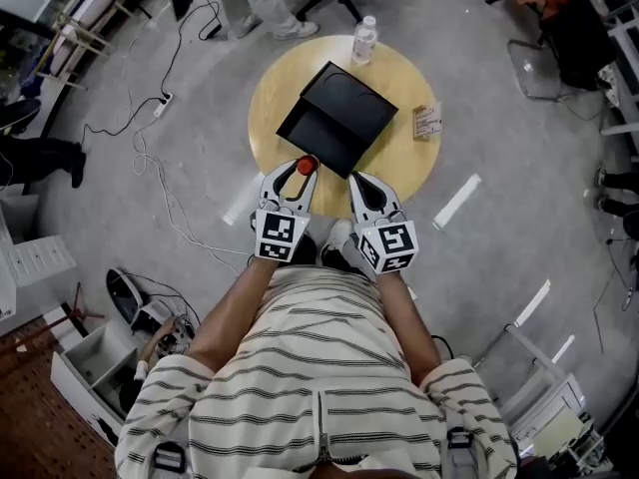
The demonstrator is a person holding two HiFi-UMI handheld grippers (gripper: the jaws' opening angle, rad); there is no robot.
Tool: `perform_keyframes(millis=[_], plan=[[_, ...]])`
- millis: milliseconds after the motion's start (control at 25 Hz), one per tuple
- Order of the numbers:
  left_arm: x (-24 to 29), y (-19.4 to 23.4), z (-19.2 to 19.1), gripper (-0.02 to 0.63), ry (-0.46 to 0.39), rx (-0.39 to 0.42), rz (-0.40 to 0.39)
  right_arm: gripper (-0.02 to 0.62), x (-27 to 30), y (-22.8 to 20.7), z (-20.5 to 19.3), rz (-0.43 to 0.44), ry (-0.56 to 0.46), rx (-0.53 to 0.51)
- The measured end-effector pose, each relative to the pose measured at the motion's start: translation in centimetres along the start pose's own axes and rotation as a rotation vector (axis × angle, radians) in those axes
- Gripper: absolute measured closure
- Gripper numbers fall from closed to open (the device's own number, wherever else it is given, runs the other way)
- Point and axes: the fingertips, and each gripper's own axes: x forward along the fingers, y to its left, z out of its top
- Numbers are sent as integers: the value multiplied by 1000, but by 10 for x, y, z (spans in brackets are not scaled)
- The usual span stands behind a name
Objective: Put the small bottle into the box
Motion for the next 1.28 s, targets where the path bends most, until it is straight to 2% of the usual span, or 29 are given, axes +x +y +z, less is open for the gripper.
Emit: perform_keyframes(millis=[200, 720, 1080, 1280], plan=[[18, 9, 1, 459, 11, -16, -7, 581, 9, -3, -3, -19, 18, 14], [61, 19, -10, 459, 68, -2, -101, 581, 30, -27, -4, -120, 24, 55], [81, 26, -19, 459, 93, 14, -134, 581, 35, -24, -11, -143, 42, 74], [95, 30, -28, 459, 117, -11, -148, 581, 34, -21, -15, -153, 55, 77]])
